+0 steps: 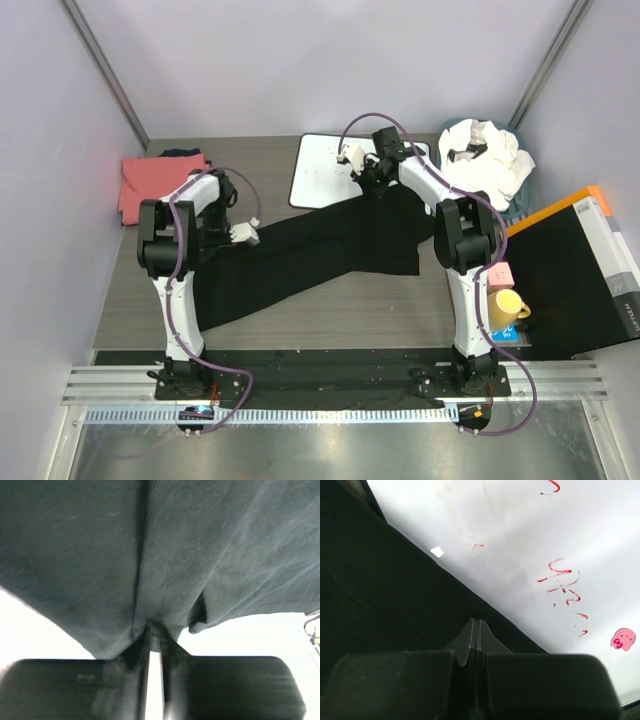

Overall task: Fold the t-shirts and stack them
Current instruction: Fold the other side of the tshirt into a rectangle

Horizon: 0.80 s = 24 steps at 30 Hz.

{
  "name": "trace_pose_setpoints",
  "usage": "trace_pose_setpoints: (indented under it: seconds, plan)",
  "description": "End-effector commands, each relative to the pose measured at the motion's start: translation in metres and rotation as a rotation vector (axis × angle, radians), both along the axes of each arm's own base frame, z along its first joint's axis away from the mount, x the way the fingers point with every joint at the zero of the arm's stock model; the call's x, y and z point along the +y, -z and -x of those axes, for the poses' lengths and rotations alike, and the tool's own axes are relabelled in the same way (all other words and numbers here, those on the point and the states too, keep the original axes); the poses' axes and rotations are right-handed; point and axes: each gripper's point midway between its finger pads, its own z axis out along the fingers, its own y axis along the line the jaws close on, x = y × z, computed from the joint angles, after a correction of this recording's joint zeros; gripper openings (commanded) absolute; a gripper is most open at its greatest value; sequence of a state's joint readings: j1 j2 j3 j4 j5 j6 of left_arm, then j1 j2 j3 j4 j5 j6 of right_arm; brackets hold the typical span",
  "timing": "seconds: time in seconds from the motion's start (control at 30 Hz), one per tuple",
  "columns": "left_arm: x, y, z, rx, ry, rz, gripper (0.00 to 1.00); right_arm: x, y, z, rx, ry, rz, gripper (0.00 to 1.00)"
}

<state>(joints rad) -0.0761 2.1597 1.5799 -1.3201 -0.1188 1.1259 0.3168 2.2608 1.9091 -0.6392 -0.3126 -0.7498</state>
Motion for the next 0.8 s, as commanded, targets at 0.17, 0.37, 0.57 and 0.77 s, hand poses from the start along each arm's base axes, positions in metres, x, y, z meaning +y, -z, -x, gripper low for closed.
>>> trace_pose_setpoints:
  seconds: [0.17, 0.37, 0.57, 0.77]
  plan:
    - [0.007, -0.019, 0.003, 0.022, -0.015, 0.006, 0.22, 0.007, -0.017, -0.004, -0.022, 0.003, -0.024, 0.01]
    - [0.006, -0.017, 0.006, 0.038, -0.019, 0.012, 0.28, 0.006, -0.015, -0.004, -0.020, 0.004, -0.021, 0.01]
    - [0.005, -0.009, 0.007, 0.050, -0.023, 0.016, 0.37, 0.007, -0.016, -0.004, -0.019, 0.005, -0.021, 0.01]
    - [0.006, -0.012, 0.009, 0.058, -0.023, 0.015, 0.46, 0.006, -0.015, -0.002, -0.013, 0.004, -0.020, 0.01]
